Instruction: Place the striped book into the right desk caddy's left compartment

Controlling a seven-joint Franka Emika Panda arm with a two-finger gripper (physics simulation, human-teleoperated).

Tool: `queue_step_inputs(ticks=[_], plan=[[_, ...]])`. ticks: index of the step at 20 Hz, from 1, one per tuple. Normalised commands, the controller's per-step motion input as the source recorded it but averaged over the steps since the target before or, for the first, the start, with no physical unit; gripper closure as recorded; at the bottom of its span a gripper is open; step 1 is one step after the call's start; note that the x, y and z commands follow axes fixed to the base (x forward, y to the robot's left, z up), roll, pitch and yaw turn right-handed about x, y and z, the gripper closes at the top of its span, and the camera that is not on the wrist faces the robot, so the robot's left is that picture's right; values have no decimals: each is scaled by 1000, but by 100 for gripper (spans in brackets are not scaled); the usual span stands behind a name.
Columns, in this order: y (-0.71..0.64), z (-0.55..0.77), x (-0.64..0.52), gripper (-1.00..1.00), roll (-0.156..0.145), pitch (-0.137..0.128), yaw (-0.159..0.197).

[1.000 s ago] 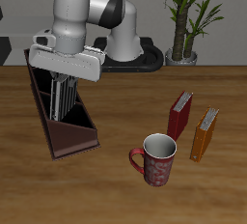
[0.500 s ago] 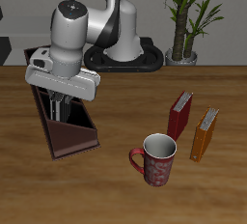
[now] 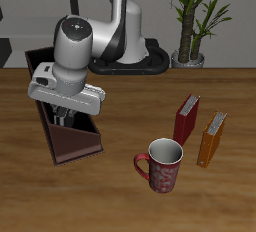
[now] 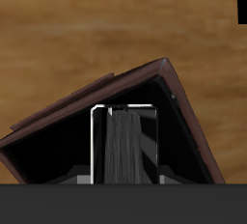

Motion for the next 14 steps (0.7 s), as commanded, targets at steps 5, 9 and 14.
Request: queue_step_inputs(ticks=[5, 9, 14], plan=[[69, -108, 25, -100, 21, 60, 1], [-22, 58, -43, -100, -23, -1, -13], [2, 115, -33, -100, 2, -13, -12]])
